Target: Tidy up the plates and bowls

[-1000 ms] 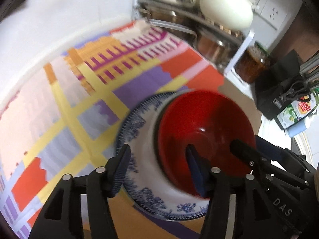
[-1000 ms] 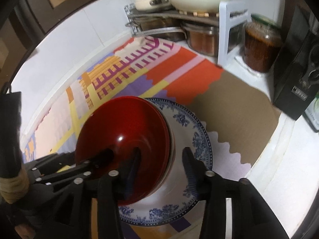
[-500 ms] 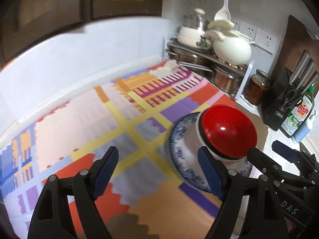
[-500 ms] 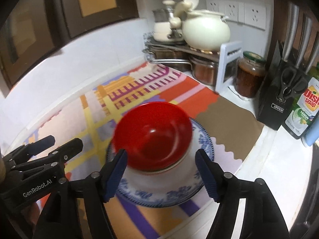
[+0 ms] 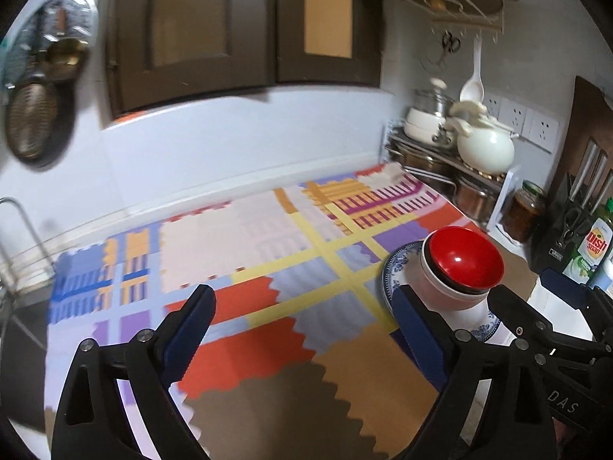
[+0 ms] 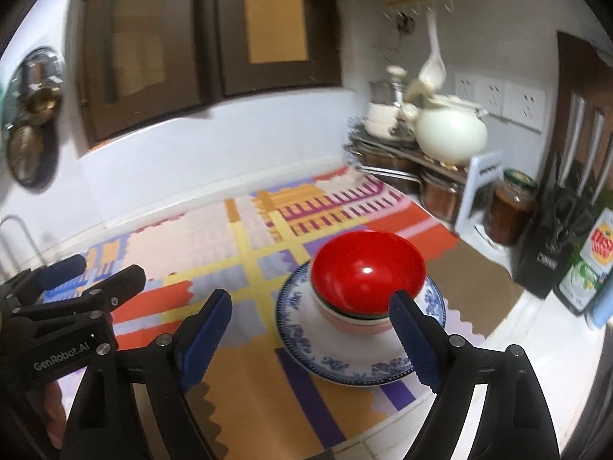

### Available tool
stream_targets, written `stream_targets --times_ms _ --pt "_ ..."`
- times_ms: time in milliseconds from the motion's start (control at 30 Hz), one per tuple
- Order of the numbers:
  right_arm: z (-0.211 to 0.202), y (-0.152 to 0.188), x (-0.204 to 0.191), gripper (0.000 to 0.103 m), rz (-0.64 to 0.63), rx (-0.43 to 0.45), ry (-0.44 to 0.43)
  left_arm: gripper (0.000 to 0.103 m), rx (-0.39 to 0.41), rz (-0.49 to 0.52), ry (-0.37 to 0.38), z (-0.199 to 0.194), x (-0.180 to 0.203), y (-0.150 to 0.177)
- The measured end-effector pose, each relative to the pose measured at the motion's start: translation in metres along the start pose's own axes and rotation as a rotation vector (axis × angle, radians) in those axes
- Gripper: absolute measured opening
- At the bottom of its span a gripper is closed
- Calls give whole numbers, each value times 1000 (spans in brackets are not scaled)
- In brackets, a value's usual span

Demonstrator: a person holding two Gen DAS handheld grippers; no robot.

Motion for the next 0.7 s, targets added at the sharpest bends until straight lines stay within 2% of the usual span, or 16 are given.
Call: stream_targets --times_ms 167,333,700 --pt "-28 12 -8 88 -48 18 -66 97 28 -32 -91 -40 -3 24" --pt "-58 30 -10 91 -75 31 -103 98 25 -60 -136 -74 -1 51" --pt "-112 66 -10 92 -116 35 -169 101 29 -103 -234 -139 3 94"
Point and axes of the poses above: each gripper's, at about its wrist camera, not at the fingertips, and z roughly the way its jaws point, x to its right, y to its underside, the point moved 7 cm from there along z, roughly the way its jaws point, and after that the axes turned 12 degrees about z, right-handed, at the moved point
